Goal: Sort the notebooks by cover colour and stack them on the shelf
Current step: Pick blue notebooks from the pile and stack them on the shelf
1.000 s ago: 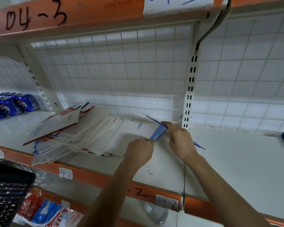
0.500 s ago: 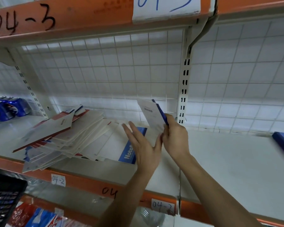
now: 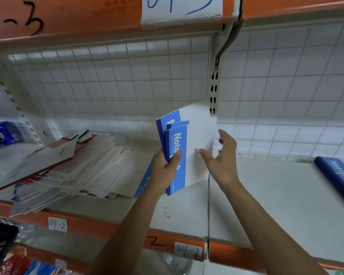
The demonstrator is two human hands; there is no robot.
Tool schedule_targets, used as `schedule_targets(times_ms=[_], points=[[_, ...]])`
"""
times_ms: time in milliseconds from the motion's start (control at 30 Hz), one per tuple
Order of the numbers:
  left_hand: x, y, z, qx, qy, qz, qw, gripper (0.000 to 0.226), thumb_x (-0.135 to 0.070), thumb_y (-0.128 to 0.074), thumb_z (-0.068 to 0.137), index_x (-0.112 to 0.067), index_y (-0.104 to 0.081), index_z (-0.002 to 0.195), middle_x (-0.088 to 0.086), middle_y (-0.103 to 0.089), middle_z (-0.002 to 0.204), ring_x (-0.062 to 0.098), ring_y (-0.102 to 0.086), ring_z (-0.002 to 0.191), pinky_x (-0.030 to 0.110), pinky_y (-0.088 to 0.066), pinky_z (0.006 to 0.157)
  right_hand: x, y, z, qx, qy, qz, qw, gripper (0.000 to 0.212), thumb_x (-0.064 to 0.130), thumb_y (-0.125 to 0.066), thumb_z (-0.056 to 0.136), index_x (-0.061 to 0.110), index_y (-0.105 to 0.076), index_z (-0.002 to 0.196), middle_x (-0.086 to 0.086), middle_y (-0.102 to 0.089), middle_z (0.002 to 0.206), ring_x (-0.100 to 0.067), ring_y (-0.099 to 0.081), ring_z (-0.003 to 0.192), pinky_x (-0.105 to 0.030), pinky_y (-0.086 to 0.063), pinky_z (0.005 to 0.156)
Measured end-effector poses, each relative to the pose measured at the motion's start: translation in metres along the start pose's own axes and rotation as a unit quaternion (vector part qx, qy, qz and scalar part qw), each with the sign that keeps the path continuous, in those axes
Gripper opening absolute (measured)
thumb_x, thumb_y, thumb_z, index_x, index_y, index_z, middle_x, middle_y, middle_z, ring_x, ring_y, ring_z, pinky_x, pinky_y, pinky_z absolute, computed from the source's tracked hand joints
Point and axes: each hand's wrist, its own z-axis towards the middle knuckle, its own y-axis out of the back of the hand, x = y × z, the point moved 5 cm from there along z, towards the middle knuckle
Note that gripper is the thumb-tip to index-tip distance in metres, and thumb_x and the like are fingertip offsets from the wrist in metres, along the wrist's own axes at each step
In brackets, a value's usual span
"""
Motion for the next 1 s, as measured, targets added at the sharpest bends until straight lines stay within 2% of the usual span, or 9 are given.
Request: schedule_targets(times_ms=[67,167,233,433,567,667,800,933,1000], points=[[-0.003,0.006,0.000,-0.016,-0.034,-0.026,0.999,0.019,-0.015,-0.062,0.090,-0.032,-0.055,0.096,-0.006,-0.066,0.097,0.012,-0.065,0.090,0.028,-0.055,0.078,-0.007,0.003,0.004,0.029,-0.039,0.027,0.998,0.072,0.018,-0.072,0.080,0.017,-0.033,0.140,0.012,-0.038,0.132,-0.006,-0.040,0.122,-0.025,-0.034,0.103],[0.001,0.011,-0.005,-0.076,-0.066,-0.029,0.995,0.028,-0.018,-0.069,0.084,-0.033,-0.051,0.097,-0.013,-0.063,0.093,-0.001,-0.063,0.080,0.015,-0.052,0.067,-0.019,-0.006,-0.002,0.126,-0.090,0.105,0.982,0.042,0.015,-0.068,0.083,0.014,-0.051,0.122,0.001,-0.061,0.120,-0.011,-0.060,0.104,-0.024,-0.051,0.083],[0.007,0.011,-0.012,-0.114,-0.076,-0.011,0.990,0.024,-0.023,-0.067,0.083,-0.035,-0.049,0.093,-0.016,-0.062,0.085,-0.004,-0.061,0.071,0.013,-0.050,0.061,-0.024,-0.009,-0.009,0.131,-0.083,0.116,0.981,0.027,0.009,-0.065,0.085,0.016,-0.057,0.110,0.002,-0.066,0.108,-0.007,-0.064,0.090,-0.015,-0.050,0.069],[0.022,-0.001,-0.028,-0.149,-0.040,0.010,0.988,0.013,-0.023,-0.053,0.095,-0.020,-0.043,0.103,-0.013,-0.059,0.082,-0.004,-0.059,0.063,0.015,-0.049,0.054,-0.037,-0.015,-0.023,0.067,-0.070,0.110,0.989,0.029,-0.001,-0.053,0.087,0.027,-0.057,0.090,-0.001,-0.065,0.094,-0.015,-0.057,0.082,-0.033,-0.047,0.079],[0.025,-0.004,-0.022,-0.123,0.001,0.027,0.992,0.011,-0.014,-0.043,0.099,-0.022,-0.038,0.092,-0.001,-0.057,0.084,0.013,-0.054,0.068,0.029,-0.047,0.060,-0.037,-0.014,-0.022,0.044,-0.065,0.087,0.993,0.025,-0.001,-0.050,0.089,0.023,-0.052,0.084,-0.005,-0.052,0.076,-0.014,-0.042,0.068,-0.029,-0.039,0.068],[0.046,-0.008,-0.026,-0.074,0.063,0.100,0.990,0.017,-0.011,-0.038,0.099,-0.018,-0.031,0.085,0.011,-0.050,0.089,0.019,-0.047,0.073,0.028,-0.039,0.060,-0.051,-0.015,-0.031,0.059,-0.090,0.025,0.994,0.018,0.006,-0.045,0.094,0.015,-0.045,0.079,-0.001,-0.043,0.069,-0.013,-0.039,0.065,-0.029,-0.036,0.065],[0.044,-0.012,-0.028,-0.023,0.048,0.138,0.989,0.001,-0.014,-0.032,0.100,-0.013,-0.032,0.101,0.006,-0.044,0.088,0.022,-0.044,0.085,0.030,-0.035,0.074,-0.047,-0.007,-0.035,0.030,-0.079,-0.011,0.996,0.027,0.007,-0.042,0.097,0.018,-0.034,0.073,0.004,-0.037,0.065,-0.009,-0.035,0.059,-0.020,-0.033,0.058],[0.028,-0.031,-0.033,-0.013,0.027,0.070,0.997,0.019,-0.002,-0.035,0.097,-0.011,-0.033,0.114,0.004,-0.052,0.092,0.015,-0.049,0.068,0.015,-0.040,0.055,-0.035,0.022,-0.033,-0.014,-0.049,-0.043,0.998,0.032,0.003,-0.044,0.094,0.024,-0.036,0.072,0.006,-0.040,0.063,-0.007,-0.037,0.057,-0.016,-0.031,0.052],[0.026,-0.050,-0.036,0.013,0.010,0.060,0.998,0.039,0.003,-0.038,0.091,-0.011,-0.029,0.127,0.004,-0.056,0.109,0.018,-0.059,0.085,0.022,-0.051,0.068,-0.031,0.044,-0.031,-0.036,-0.049,-0.046,0.997,0.024,0.003,-0.046,0.093,0.024,-0.042,0.081,0.008,-0.046,0.069,-0.004,-0.043,0.062,-0.011,-0.034,0.055]])
